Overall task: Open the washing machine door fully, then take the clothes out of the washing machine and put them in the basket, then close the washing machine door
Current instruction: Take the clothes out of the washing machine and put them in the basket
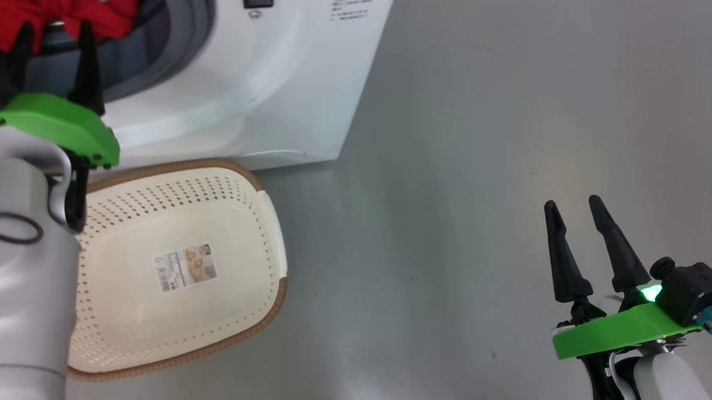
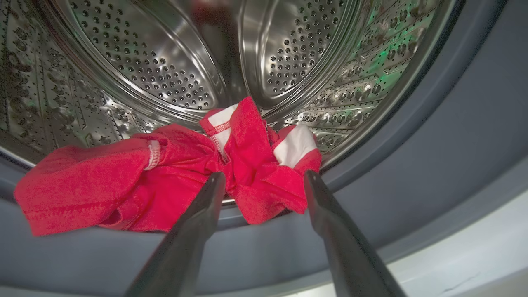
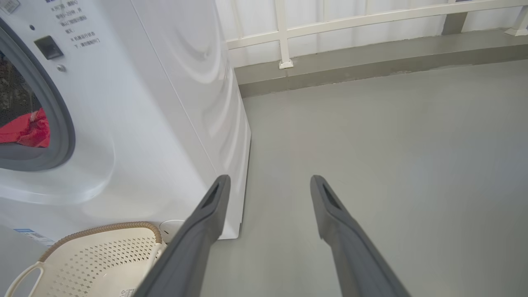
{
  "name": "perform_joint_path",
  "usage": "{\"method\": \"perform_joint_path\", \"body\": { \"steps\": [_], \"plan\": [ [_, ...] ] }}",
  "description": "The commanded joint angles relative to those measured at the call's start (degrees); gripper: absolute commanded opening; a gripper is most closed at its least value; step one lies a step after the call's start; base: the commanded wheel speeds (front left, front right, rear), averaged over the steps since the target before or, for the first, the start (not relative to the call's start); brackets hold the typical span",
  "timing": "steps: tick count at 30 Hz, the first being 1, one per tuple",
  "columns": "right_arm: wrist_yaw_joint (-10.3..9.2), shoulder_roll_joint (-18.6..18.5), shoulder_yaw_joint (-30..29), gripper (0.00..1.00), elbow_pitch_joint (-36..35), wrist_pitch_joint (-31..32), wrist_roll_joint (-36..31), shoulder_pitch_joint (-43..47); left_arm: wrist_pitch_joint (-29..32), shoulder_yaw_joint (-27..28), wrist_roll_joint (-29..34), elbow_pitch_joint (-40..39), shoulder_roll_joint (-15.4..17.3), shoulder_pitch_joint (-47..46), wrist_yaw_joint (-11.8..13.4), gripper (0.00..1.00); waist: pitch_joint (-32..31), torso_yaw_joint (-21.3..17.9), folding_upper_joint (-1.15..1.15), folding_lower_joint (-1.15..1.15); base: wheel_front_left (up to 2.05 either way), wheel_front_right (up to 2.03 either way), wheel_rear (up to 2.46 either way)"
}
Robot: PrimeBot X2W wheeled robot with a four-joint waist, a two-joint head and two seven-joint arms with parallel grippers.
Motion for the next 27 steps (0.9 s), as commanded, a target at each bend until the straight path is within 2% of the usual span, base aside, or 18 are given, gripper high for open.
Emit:
{"method": "perform_joint_path", "body": {
  "steps": [1, 15, 27],
  "plan": [
    [0.01, -0.53, 1.54, 1.0, -1.34, -0.54, 0.58, -0.45, -0.29, 1.13, 0.53, -0.4, 2.61, -1.0, 0.41, 1.0, 1.87, -1.72, 0.0, 0.0, 0.0, 0.0, 0.0],
    [0.01, -0.2, 4.67, 1.0, -1.87, -0.54, 1.26, -1.68, -0.29, -0.05, 2.14, 9.04, 5.78, -10.28, 2.28, 1.0, 4.37, -5.48, 0.0, 0.0, 0.0, 0.0, 0.0],
    [0.01, 0.27, 6.26, 1.0, -2.25, -0.54, 1.62, -2.07, -0.29, -1.3, 3.08, 15.93, 9.4, -14.72, 5.25, 1.0, 5.9, -8.01, 0.0, 0.0, 0.0, 0.0, 0.0]
  ]
}}
